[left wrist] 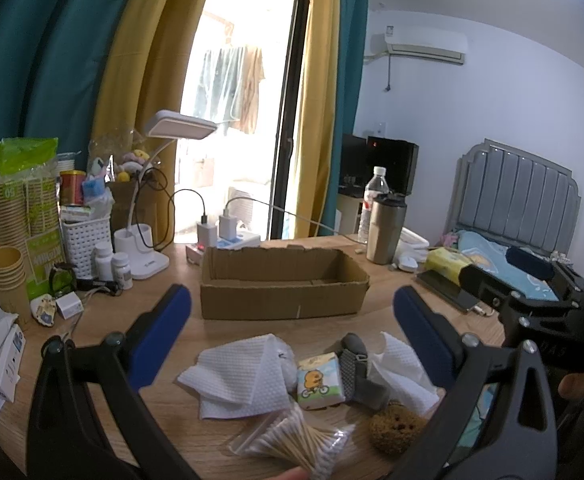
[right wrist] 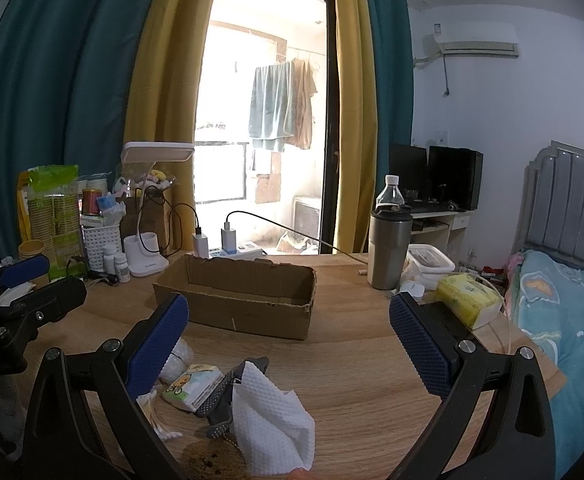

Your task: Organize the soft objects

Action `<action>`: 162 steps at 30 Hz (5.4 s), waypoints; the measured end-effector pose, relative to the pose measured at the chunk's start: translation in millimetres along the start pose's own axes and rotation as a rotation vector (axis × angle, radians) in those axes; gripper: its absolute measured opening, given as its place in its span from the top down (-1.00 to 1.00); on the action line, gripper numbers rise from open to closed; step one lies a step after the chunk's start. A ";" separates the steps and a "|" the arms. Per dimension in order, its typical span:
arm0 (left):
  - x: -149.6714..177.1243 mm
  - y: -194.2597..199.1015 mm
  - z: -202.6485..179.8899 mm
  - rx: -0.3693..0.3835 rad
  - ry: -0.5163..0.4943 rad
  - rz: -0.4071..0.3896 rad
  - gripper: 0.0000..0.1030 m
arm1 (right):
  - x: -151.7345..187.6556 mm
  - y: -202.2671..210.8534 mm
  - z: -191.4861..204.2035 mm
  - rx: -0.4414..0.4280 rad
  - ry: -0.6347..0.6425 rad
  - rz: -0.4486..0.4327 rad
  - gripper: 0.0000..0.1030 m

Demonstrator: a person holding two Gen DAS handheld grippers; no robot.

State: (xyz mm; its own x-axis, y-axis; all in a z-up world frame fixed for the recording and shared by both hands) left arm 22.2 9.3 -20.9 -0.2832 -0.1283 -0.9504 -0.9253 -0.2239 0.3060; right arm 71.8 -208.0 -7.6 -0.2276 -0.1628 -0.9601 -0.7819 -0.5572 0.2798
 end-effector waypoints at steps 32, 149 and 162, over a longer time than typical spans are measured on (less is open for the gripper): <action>77.2 -76.7 -1.9 -0.110 -0.068 0.365 -0.99 | 59.8 -59.7 -40.6 -0.023 -0.107 0.235 -0.99; -54.6 -169.1 9.7 0.094 -0.062 0.251 0.62 | -67.1 -168.7 -76.4 -0.232 0.007 0.135 0.67; -62.8 -217.4 8.2 0.088 -0.045 0.239 0.62 | -84.5 -214.8 -69.2 -0.254 0.041 0.112 0.67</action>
State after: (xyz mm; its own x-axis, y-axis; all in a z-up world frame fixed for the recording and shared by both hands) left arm 239.1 74.0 -28.2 -0.5053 -0.1242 -0.8540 -0.8487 -0.1077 0.5178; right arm 299.2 -130.9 13.4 -0.2769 -0.2647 -0.9237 -0.5814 -0.7192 0.3804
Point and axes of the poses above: each gripper's, at about its wrist camera, not at the fingertips, and y roughly against the way its jaws point, z to its left, x to its underside, the point moved 3 cm from there along -y, roughly the way its jaws point, and after that the axes turned 14 degrees about -x, right-handed, at the moved point
